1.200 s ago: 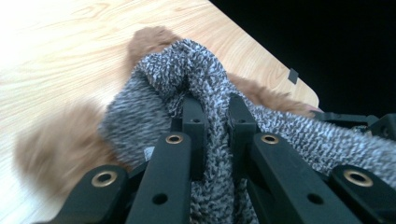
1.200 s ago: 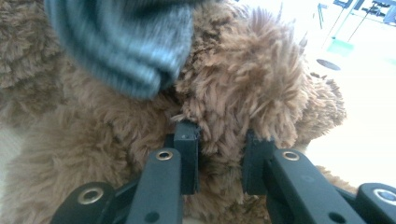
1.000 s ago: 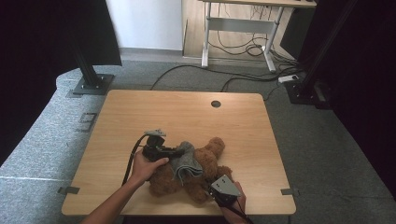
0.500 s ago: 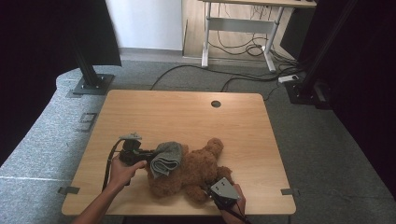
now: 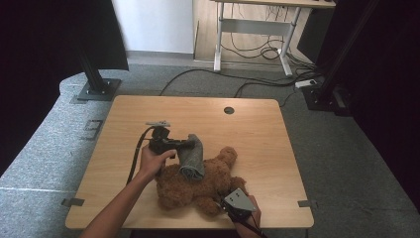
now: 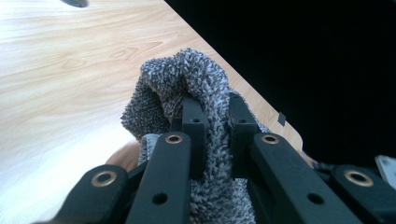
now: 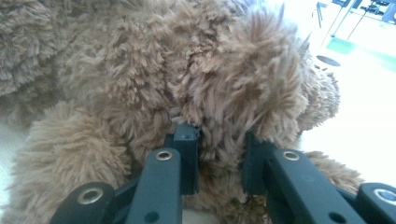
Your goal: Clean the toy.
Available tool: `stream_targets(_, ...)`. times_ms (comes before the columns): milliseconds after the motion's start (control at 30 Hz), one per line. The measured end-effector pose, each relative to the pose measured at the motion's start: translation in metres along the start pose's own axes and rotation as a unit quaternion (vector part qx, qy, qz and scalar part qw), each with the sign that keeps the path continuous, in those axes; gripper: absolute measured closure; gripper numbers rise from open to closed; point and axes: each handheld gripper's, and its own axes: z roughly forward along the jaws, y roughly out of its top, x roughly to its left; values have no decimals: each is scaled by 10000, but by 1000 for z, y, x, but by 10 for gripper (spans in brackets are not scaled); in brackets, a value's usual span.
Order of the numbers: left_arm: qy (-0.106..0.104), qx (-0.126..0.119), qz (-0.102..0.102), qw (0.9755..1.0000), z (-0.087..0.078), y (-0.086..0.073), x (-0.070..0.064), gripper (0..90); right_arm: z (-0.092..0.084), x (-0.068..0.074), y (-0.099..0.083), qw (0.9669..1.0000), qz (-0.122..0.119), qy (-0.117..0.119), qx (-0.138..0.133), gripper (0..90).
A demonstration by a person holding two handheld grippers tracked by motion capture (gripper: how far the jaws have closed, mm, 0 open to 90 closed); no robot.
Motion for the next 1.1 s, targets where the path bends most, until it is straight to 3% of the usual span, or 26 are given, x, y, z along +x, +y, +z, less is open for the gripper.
stream_targets(200, 39, 259, 289, 9992, 28, 16, -8, 808, 0, 1, -1, 10000, -62, -44, -5, 722)
stream_targets(300, 82, 588, 378, 9975, 46, 17, -10, 808, 0, 2, -1, 10000, -79, -56, -6, 722)
stream_targets(500, 142, 1281, 583, 9900, 87, 18, -17, 807, 0, 3, -1, 9999, -101, -86, -5, 722)
stream_targets(600, 312, 1536, 821, 9842, 99, 14, -23, 807, 0, 3, -1, 9999, -121, -90, -2, 722)
stream_targets(700, 374, 1546, 878, 9834, 97, 12, -24, 808, 0, 4, -2, 9998, -155, -130, 21, 722)
stream_targets(800, 597, 1555, 927, 9817, 86, 10, -20, 808, 0, 6, -1, 9996, -198, -192, 27, 722)
stream_targets(1100, 755, 1271, 650, 9869, 30, -3, 2, 808, 0, 6, -1, 9995, -206, -226, 28, 722)
